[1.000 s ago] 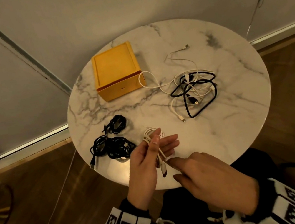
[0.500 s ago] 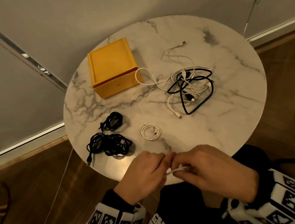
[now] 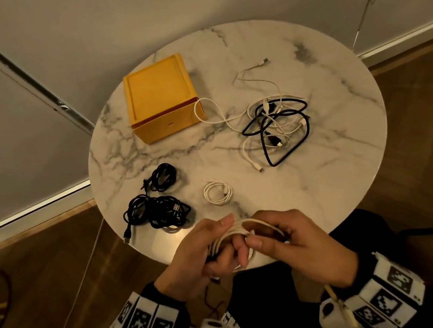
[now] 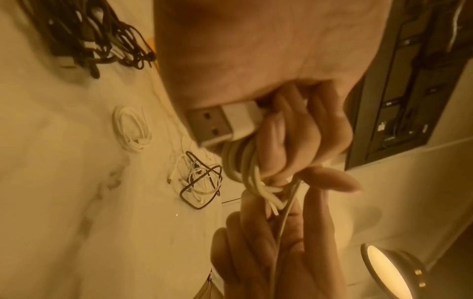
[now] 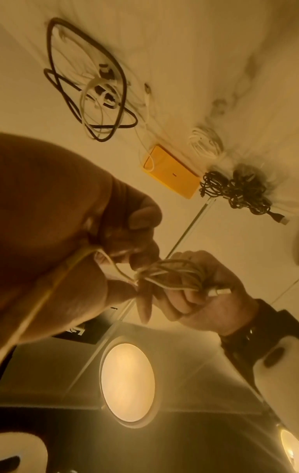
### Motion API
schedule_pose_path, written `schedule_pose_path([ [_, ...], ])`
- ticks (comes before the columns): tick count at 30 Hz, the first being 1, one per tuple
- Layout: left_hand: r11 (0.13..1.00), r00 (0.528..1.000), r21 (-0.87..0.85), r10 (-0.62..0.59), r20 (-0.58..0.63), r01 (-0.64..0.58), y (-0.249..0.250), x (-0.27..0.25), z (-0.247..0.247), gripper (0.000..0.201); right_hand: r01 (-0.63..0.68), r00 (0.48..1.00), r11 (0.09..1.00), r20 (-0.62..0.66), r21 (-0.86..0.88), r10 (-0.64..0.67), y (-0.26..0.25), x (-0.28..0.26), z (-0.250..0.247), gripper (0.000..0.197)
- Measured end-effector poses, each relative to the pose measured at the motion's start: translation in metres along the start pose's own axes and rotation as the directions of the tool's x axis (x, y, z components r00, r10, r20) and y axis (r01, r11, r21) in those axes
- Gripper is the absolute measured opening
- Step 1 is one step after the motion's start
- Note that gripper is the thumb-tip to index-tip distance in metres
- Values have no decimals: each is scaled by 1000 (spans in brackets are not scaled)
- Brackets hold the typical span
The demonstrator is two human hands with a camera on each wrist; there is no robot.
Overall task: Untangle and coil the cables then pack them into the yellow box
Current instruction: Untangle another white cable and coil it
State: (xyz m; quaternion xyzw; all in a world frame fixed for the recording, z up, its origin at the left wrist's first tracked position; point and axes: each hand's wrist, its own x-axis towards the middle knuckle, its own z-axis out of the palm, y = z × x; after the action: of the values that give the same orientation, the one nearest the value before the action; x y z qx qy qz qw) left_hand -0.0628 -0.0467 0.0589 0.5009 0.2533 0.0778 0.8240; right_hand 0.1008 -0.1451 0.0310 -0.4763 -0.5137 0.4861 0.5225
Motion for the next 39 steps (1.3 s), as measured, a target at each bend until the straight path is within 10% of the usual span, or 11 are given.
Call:
schedule_pose_path([
  [8,972,950,-235,-64,-305,-10,-13,15,10,46,-24,997,998,-68,-59,20,13,5,14,24],
  [13,983,842,-23,144,-520,-182,-16,24,17,28,-62,986,992,-159,-111,44,18,12,14,25],
  [22,958,808,54,266,-525,-280,-1,36,14,28,-43,981,998,-191,-36,35,13,17,11,26],
  [29,939,758,63,313,-572,-339,15,30,-15,24,57,983,868,-123,-493,-135,25,1,-2,29],
  [34,950,833,125,311,-458,-286,13,23,-2,19,7,994,659,-67,-752,-86,31,16,-29,20],
  [39,951,861,11,285,-422,-310,21,18,12,18,-62,970,655,-200,-753,-138,18,21,-51,14],
])
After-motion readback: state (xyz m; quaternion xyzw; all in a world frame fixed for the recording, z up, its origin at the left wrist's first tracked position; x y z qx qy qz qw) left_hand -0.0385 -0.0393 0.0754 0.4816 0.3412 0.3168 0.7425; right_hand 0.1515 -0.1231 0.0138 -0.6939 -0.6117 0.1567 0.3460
